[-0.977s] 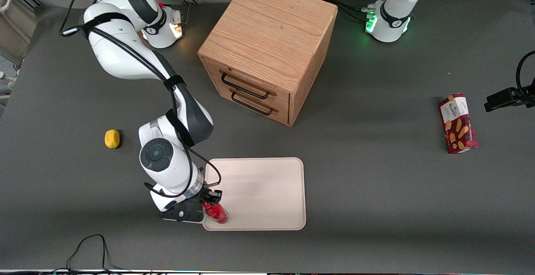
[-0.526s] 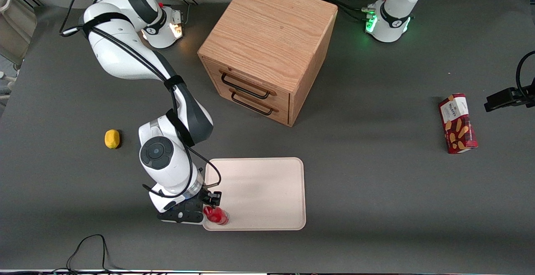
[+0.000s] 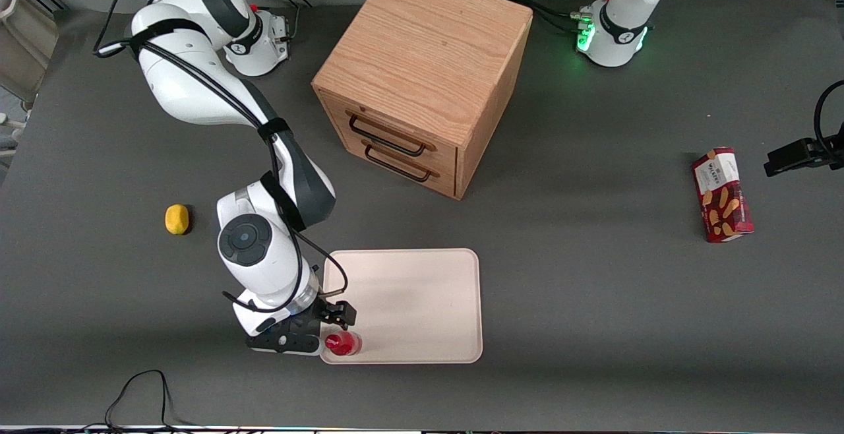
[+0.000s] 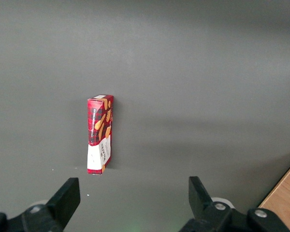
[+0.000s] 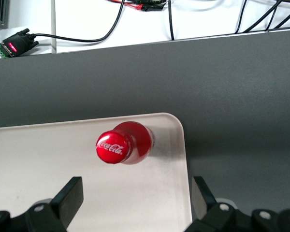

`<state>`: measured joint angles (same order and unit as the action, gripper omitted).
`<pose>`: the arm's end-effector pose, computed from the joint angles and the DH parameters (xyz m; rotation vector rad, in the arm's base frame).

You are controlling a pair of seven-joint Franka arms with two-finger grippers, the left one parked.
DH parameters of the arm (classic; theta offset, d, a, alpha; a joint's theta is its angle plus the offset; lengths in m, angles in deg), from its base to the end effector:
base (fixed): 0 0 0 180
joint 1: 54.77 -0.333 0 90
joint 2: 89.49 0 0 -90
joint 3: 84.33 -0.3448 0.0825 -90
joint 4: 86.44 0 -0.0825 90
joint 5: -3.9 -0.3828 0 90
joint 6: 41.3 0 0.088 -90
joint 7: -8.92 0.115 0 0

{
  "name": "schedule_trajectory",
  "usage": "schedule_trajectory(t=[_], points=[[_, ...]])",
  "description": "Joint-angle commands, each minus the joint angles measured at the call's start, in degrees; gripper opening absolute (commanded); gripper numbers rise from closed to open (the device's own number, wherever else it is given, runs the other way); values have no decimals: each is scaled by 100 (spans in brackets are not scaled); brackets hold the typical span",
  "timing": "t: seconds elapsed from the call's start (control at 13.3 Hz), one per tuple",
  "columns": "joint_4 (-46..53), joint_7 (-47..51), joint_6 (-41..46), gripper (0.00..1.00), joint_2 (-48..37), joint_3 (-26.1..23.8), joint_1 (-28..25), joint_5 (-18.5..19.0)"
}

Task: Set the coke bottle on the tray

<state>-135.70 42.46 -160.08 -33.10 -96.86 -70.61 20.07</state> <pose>0.7778 0.3069 0.3477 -3.0679 0.1579 -0.3954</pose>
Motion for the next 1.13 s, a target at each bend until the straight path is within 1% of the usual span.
schedule_trajectory(t=[0.0, 0.45, 0.6, 0.75, 0.83, 0.9, 1.05], points=[[180, 3, 57, 100, 48, 31, -60, 132], [163, 38, 92, 100, -4, 23, -60, 123], [154, 12, 459, 100, -144, 23, -43, 106], [136, -76, 1039, 100, -355, -21, 123, 1], [84, -85, 1198, 100, -486, -21, 194, -104], [-91, -233, 1495, 100, -723, -21, 282, -297], [-686, -855, 1980, 100, -1363, -21, 658, -727]])
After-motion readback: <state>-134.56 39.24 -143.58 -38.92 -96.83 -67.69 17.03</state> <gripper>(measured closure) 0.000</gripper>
